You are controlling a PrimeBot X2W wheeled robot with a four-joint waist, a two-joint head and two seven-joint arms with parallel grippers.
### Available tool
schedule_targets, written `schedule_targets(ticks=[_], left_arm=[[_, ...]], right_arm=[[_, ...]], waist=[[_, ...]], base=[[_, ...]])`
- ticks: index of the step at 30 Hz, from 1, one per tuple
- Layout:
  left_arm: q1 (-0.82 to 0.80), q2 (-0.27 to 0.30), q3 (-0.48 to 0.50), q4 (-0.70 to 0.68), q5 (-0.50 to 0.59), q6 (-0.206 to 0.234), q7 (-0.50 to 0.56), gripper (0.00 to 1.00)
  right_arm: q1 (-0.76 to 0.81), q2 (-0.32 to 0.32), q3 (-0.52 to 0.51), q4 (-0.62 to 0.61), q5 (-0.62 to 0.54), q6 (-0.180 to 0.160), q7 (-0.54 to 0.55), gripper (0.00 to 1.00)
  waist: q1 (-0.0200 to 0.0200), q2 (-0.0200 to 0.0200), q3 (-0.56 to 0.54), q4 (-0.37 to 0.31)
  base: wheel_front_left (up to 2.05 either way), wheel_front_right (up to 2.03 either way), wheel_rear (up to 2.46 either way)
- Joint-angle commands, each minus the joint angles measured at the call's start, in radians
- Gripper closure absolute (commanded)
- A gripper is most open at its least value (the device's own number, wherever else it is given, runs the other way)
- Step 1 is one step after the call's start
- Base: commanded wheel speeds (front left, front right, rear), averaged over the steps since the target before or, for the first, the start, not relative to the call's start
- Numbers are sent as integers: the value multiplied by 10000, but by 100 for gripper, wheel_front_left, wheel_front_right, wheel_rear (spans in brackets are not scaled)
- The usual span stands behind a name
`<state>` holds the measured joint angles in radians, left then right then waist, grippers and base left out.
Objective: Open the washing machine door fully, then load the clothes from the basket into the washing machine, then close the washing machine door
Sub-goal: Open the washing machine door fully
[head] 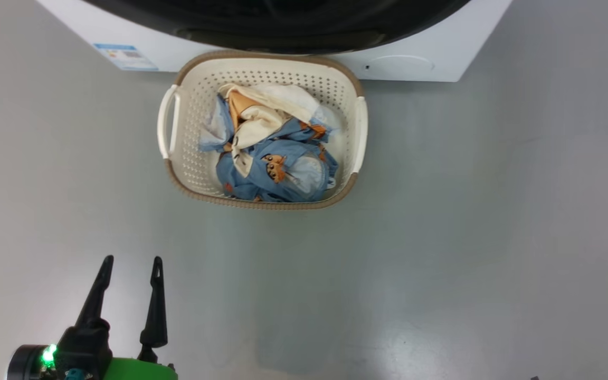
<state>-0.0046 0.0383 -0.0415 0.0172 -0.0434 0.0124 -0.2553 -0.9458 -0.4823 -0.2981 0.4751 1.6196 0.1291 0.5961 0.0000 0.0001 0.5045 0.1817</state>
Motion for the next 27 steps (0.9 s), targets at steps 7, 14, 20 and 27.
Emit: schedule_targets(ticks=[7,14,20,27], left_arm=[[34,122,-5,-335,-298,241,-65,0],[20,121,-360,-453,-410,499,-65,0],[-123,121,-554,-510,-506,678,-65,0],[165,120,-747,-464,-599,745,-65,0]], right_arm=[[-963,20,866,-551,-330,16,682,100],[-1662,155,1474,-750,-521,16,1141,100],[-2124,363,1962,-879,-645,16,1411,100],[-2425,388,2158,-964,-652,16,1574,100]], waist=[[0,-1,353,601],[0,-1,681,904],[0,-1,954,1030],[0,-1,1054,1285]], base=[[0,0,0],[0,0,0],[0,0,0],[0,0,0]])
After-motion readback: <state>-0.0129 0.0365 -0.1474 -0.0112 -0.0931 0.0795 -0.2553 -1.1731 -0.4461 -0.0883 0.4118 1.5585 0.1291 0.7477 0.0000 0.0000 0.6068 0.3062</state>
